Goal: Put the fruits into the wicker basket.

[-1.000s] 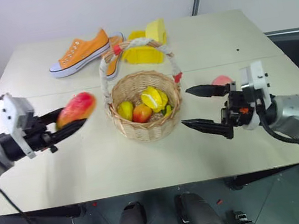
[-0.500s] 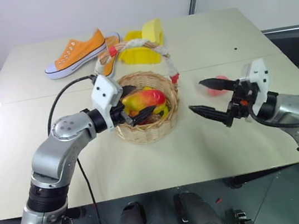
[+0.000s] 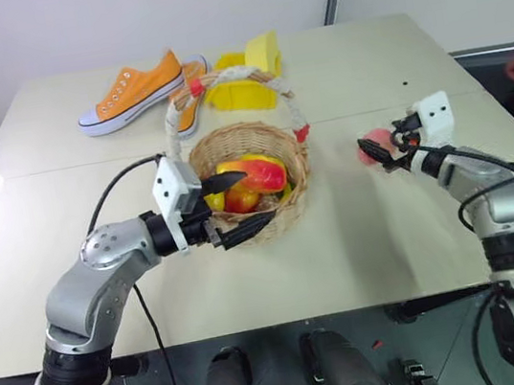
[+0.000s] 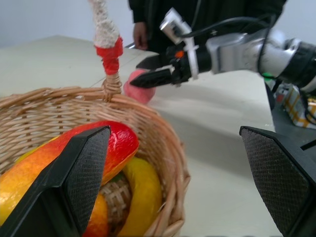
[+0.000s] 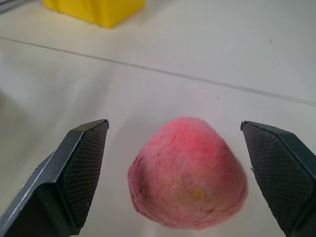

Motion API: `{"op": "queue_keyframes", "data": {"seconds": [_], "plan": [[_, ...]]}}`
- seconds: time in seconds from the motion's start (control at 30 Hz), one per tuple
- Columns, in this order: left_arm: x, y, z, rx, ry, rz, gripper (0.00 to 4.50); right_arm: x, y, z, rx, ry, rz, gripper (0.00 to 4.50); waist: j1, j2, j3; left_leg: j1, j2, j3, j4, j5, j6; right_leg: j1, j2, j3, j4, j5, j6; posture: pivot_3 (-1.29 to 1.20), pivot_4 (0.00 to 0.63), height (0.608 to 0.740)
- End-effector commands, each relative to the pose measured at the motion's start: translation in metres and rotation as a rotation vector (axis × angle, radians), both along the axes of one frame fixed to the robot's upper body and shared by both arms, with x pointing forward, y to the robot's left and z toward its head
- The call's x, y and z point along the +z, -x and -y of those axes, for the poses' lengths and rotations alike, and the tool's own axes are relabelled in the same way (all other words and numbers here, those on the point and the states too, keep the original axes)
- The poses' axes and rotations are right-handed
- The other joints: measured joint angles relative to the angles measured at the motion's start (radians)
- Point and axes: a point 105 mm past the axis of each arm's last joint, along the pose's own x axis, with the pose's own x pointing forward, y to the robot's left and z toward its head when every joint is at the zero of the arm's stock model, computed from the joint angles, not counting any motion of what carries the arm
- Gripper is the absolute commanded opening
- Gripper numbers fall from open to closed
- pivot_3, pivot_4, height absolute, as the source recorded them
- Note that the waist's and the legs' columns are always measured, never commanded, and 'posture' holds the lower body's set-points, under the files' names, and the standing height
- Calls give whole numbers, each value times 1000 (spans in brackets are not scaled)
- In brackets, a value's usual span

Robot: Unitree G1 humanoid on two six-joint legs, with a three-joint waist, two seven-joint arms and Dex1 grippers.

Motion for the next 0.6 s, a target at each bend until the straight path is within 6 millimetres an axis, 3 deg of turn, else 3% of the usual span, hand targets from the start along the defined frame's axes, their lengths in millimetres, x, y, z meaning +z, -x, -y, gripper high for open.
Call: {"op": "queue_keyframes", "data": {"seconds": [0.03, 0.1, 0.2, 0.27, 0.37, 0.5, 0.6], "plan": [[10, 6, 0, 3, 11, 53, 4461, 2, -3, 4, -12, -1, -11, 4500, 0, 0, 0, 0, 0, 0, 0, 0, 0, 0, 0, 0, 0, 0, 0, 0, 150, 740], [11, 6, -1, 8, 15, 56, 4461, 1, -4, 4, -14, 5, -19, 4500, -1, 0, 0, 0, 0, 0, 0, 0, 0, 0, 0, 0, 0, 0, 0, 0, 150, 740], [10, 6, -2, 16, 14, 57, 4500, 3, -5, 5, -19, 32, -8, 3665, -3, 0, 0, 0, 0, 0, 0, 0, 0, 0, 0, 0, 0, 0, 0, 0, 150, 740], [10, 6, -3, 21, 13, 57, 4500, 7, -6, 5, -20, 42, 14, 2832, -4, 0, 0, 0, 0, 0, 0, 0, 0, 0, 0, 0, 0, 0, 0, 0, 150, 740], [12, 2, -11, 51, 10, 66, 4500, 28, 2, -2, 47, 125, 106, 2506, -3, 0, 0, 0, 0, 0, 0, 0, 0, 0, 0, 0, 0, 0, 0, 0, 150, 740], [12, -4, -39, 135, 8, 60, 4500, 57, 43, -25, 299, 261, 207, 2506, -1, 1, 0, 0, 0, 0, -1, 0, 0, -1, 0, 0, 0, 0, 1, 0, 150, 740], [10, -4, -58, 177, -2, 62, 4500, 73, 88, -64, 592, 244, 229, 2506, 0, 1, 0, 0, 1, 0, -2, -1, 1, -1, 0, 0, 0, -1, 2, 0, 150, 740]]}}
